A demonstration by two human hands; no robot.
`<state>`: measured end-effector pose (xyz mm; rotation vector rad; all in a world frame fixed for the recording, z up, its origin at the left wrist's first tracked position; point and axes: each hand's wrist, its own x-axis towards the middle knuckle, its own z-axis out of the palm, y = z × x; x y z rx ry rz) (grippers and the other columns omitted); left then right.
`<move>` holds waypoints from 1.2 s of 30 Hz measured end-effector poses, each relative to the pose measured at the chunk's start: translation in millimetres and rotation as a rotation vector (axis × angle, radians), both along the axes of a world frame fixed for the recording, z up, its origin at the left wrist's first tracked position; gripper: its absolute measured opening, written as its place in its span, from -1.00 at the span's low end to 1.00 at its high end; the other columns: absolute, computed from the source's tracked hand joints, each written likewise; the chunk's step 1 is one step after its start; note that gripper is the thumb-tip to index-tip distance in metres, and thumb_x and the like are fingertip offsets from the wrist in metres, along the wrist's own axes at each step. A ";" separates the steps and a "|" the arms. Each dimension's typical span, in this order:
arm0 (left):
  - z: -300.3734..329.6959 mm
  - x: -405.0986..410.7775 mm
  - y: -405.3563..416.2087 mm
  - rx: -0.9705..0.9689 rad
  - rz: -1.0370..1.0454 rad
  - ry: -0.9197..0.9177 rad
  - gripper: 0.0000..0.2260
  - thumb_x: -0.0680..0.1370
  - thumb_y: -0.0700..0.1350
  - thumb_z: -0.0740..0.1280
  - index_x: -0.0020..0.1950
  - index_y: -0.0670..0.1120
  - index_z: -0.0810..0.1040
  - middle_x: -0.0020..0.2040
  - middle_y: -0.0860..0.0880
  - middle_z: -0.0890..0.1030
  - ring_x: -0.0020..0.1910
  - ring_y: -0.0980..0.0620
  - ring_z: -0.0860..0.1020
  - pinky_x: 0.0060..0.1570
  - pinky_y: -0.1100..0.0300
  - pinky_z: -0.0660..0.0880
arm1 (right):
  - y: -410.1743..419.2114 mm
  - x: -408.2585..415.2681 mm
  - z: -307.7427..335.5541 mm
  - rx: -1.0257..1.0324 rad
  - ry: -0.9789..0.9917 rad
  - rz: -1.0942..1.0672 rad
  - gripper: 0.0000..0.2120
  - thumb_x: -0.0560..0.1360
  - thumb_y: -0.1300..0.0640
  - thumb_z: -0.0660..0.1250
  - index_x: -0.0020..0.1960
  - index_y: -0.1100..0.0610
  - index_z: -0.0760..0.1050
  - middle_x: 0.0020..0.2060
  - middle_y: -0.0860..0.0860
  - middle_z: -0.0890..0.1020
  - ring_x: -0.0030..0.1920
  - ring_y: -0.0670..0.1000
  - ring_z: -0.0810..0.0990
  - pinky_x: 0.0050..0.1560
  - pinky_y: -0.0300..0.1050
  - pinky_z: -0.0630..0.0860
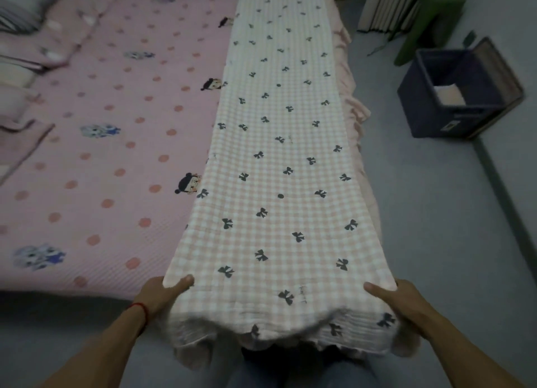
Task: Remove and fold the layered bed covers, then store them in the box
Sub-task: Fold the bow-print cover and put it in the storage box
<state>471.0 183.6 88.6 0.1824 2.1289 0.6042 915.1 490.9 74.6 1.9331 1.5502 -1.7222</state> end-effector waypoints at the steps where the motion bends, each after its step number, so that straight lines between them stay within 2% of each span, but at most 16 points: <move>1: 10.0 1.0 -2.9 -0.008 -0.052 -0.033 -0.67 0.43 0.23 0.49 -0.01 0.01 0.70 -0.08 0.03 0.72 -0.08 -0.01 0.66 -0.13 0.15 0.53 | -0.6 3.3 9.3 -0.016 -0.008 0.023 -0.66 0.38 0.02 0.61 0.01 0.23 0.68 -0.17 0.08 0.76 -0.14 0.11 0.75 -0.09 -0.05 0.64; 3: 15.2 -2.2 -13.9 0.004 -0.083 -0.138 -0.68 0.42 0.17 0.54 0.05 0.01 0.68 -0.05 0.03 0.73 -0.06 -0.03 0.69 -0.07 0.10 0.58 | -5.6 8.0 22.2 -0.021 -0.035 0.070 -0.72 0.41 0.11 0.59 -0.02 0.30 0.68 -0.30 0.03 0.74 -0.27 0.03 0.72 -0.28 -0.18 0.59; 5: 15.5 -3.3 -21.1 0.049 -0.035 -0.271 -0.58 0.38 0.09 0.60 0.14 -0.09 0.67 0.01 -0.08 0.74 -0.01 -0.13 0.71 0.07 -0.05 0.61 | -10.8 9.0 27.2 -0.055 -0.039 0.073 -0.71 0.45 0.13 0.56 0.04 0.32 0.67 -0.27 0.06 0.75 -0.27 0.03 0.73 -0.38 -0.23 0.56; 7: 20.0 -2.2 -23.8 0.091 0.018 -0.341 -0.55 0.40 0.04 0.59 0.18 -0.18 0.65 0.02 -0.17 0.72 0.01 -0.20 0.70 0.14 -0.17 0.59 | -15.6 2.3 35.1 -0.082 -0.030 0.058 -0.67 0.49 0.08 0.51 0.12 0.31 0.65 -0.16 0.12 0.76 -0.17 0.10 0.74 -0.33 -0.16 0.60; 10: 22.7 2.1 -25.2 0.137 0.061 -0.265 -0.62 0.45 0.06 0.52 0.13 -0.17 0.67 -0.03 -0.15 0.74 -0.03 -0.19 0.71 0.11 -0.16 0.60 | -24.7 -1.2 39.7 0.001 0.002 0.035 -0.62 0.53 0.00 0.46 0.19 0.28 0.64 -0.07 0.11 0.75 -0.06 0.11 0.72 -0.06 -0.01 0.64; 11: 22.3 3.7 -27.1 0.154 0.069 -0.249 -0.65 0.46 0.07 0.51 0.10 -0.15 0.67 -0.05 -0.13 0.74 -0.04 -0.17 0.71 0.10 -0.14 0.61 | -26.4 -0.1 41.7 0.035 -0.008 0.032 -0.59 0.50 -0.05 0.48 0.17 0.26 0.65 -0.08 0.09 0.75 -0.06 0.10 0.72 0.00 0.02 0.64; 13: 19.7 6.5 -36.5 0.187 0.057 -0.260 -0.65 0.46 0.08 0.53 0.13 -0.11 0.66 -0.01 -0.10 0.74 -0.01 -0.16 0.71 0.11 -0.13 0.60 | -35.2 4.8 45.8 0.040 -0.023 0.017 -0.45 0.29 -0.19 0.59 0.08 0.20 0.69 -0.15 0.05 0.76 -0.09 0.07 0.72 -0.07 -0.04 0.62; 15: 14.9 7.6 -50.0 0.192 0.038 -0.433 -0.60 0.46 -0.04 0.55 0.23 -0.16 0.62 0.12 -0.17 0.70 0.10 -0.21 0.67 0.21 -0.17 0.55 | -44.9 14.5 45.6 -0.037 -0.061 0.017 -0.27 0.01 -0.27 0.67 0.02 0.15 0.69 -0.15 0.02 0.77 -0.07 0.08 0.73 -0.11 -0.09 0.60; 17: 7.5 8.7 -62.8 0.155 -0.004 -0.630 -0.58 0.46 -0.22 0.54 0.29 -0.27 0.58 0.21 -0.27 0.64 0.20 -0.28 0.62 0.28 -0.20 0.49 | -50.4 22.2 45.5 -0.132 -0.094 0.004 -0.24 -0.01 -0.22 0.71 0.05 0.17 0.67 -0.12 0.07 0.76 -0.04 0.14 0.73 -0.02 -0.05 0.62; 19: -1.1 16.4 -72.7 0.119 -0.033 -0.667 -0.60 0.46 -0.29 0.52 0.27 -0.33 0.57 0.19 -0.31 0.64 0.19 -0.30 0.61 0.30 -0.19 0.48 | -57.7 29.5 42.6 -0.193 -0.167 0.021 -0.23 0.02 -0.20 0.75 0.08 0.18 0.66 -0.08 0.11 0.76 -0.01 0.18 0.73 0.08 0.03 0.63; 22: -9.2 30.2 -83.1 0.108 0.029 -0.571 -0.67 0.50 -0.24 0.46 0.25 -0.31 0.59 0.12 -0.27 0.68 0.13 -0.27 0.65 0.23 -0.15 0.53 | -69.6 37.0 30.6 -0.254 -0.169 0.010 -0.19 0.02 -0.16 0.76 0.16 0.18 0.64 -0.02 0.13 0.75 0.01 0.21 0.73 0.16 0.19 0.62; 24: -10.4 38.5 -90.0 0.116 0.056 -0.433 -0.72 0.52 -0.18 0.47 0.19 -0.26 0.63 0.05 -0.23 0.71 0.06 -0.25 0.67 0.12 -0.12 0.58 | -77.0 38.7 27.7 -0.240 -0.128 -0.026 -0.30 0.19 -0.11 0.71 0.21 0.18 0.62 0.00 0.11 0.75 0.03 0.20 0.73 0.21 0.23 0.59; 26: -7.2 46.4 -95.3 0.101 0.083 -0.243 -0.80 0.54 -0.12 0.47 0.10 -0.19 0.66 -0.02 -0.18 0.71 -0.03 -0.21 0.66 -0.05 -0.04 0.61 | -83.1 39.6 32.3 -0.185 -0.092 -0.040 -0.50 0.44 -0.04 0.56 0.26 0.23 0.60 0.01 0.13 0.74 0.03 0.19 0.71 0.20 0.20 0.60; 29: 0.1 56.7 -99.9 0.104 0.125 -0.044 -0.86 0.58 -0.10 0.43 0.07 -0.15 0.64 -0.05 -0.15 0.68 -0.15 -0.13 0.62 -0.26 0.09 0.54 | -86.5 52.1 32.3 -0.043 -0.029 -0.117 -0.51 0.55 0.03 0.45 0.34 0.34 0.52 0.07 0.17 0.66 0.00 0.16 0.66 -0.04 0.01 0.63; 33: 14.6 70.2 -100.4 0.083 0.155 0.096 -0.80 0.57 -0.07 0.44 0.10 -0.17 0.65 -0.02 -0.17 0.69 -0.06 -0.16 0.64 -0.04 -0.06 0.60 | -95.8 67.6 37.7 -0.070 0.080 -0.191 -0.55 0.49 0.10 0.52 0.27 0.34 0.56 -0.06 0.13 0.71 -0.07 0.14 0.70 -0.27 -0.13 0.65; 36: 28.3 77.5 -95.6 0.020 0.097 0.165 -0.78 0.58 -0.03 0.41 0.05 -0.19 0.65 -0.07 -0.16 0.67 -0.11 -0.14 0.62 -0.09 0.03 0.53 | -102.2 78.3 36.8 -0.187 0.126 -0.118 -0.27 0.21 -0.05 0.70 0.25 0.27 0.58 0.00 0.16 0.74 0.02 0.19 0.73 0.03 0.10 0.67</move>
